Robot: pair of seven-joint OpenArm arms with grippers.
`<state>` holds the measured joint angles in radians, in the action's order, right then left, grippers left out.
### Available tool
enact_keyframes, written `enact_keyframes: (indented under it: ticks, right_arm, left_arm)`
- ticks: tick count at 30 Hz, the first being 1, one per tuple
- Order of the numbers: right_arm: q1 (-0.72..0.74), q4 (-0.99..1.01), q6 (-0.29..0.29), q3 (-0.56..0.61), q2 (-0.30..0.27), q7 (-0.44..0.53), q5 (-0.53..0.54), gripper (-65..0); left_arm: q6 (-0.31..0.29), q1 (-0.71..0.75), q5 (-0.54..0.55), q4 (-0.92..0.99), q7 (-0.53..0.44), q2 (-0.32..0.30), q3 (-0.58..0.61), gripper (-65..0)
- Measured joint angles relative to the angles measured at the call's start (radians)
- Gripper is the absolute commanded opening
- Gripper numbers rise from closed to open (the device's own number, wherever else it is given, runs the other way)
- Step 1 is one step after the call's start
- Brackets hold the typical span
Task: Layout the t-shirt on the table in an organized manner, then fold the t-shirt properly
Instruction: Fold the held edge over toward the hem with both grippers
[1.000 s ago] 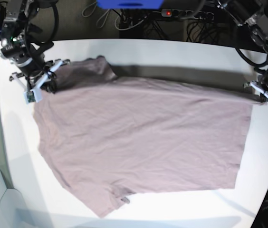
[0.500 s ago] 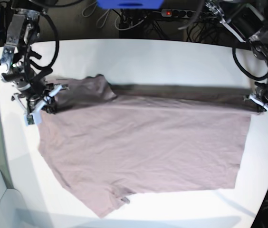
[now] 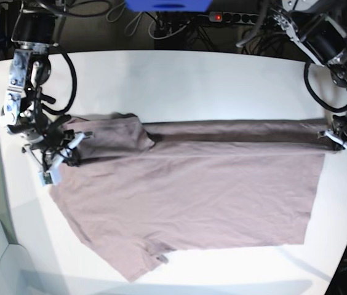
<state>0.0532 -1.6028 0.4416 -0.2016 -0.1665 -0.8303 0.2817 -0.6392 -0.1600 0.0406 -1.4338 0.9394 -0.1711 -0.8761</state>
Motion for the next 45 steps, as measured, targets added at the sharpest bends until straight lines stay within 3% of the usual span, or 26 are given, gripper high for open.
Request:
enact_keyframes:
  ticks: [7, 14, 33, 35, 37, 40, 43, 45]
  right_arm:
    - [0.039, 0.085, 0.000, 0.001, 0.000, 0.006, -0.002, -65.0]
    - [0.088, 0.118, 0.000, 0.022, -0.018, 0.005, -0.006, -65.0]
    - [0.140, 0.227, 0.000, 0.028, -0.016, 0.003, -0.001, -65.0]
    - [0.139, 0.230, 0.000, 0.028, -0.016, 0.003, -0.001, -60.6]
    - [0.139, 0.233, 0.000, 0.029, -0.022, 0.003, -0.001, -53.1]
    - [0.140, 0.232, -0.001, 0.029, -0.030, 0.003, -0.002, -40.7]
    - [0.139, 0.232, -0.001, 0.027, -0.029, 0.003, -0.001, -35.1]
    - [0.135, 0.212, -0.001, 0.021, -0.030, 0.002, -0.004, -34.8]
  left_arm:
    - [0.003, -0.020, -0.003, 0.054, -0.046, 0.000, -0.001, -64.9]
    - [0.007, -0.021, 0.001, 0.062, -0.049, -0.018, 0.066, -64.9]
    - [0.007, -0.053, -0.004, 0.086, -0.050, -0.023, 0.068, -64.5]
    - [0.008, -0.053, -0.005, 0.086, -0.050, -0.023, 0.068, -64.1]
    - [0.007, -0.053, -0.004, 0.086, -0.050, -0.023, 0.066, -59.2]
    - [0.008, -0.053, -0.006, 0.086, -0.050, -0.023, 0.063, -40.4]
    - [0.008, -0.053, -0.007, 0.086, -0.049, -0.023, 0.066, -24.3]
    - [0.006, -0.052, -0.007, 0.085, -0.048, -0.023, 0.067, -21.2]
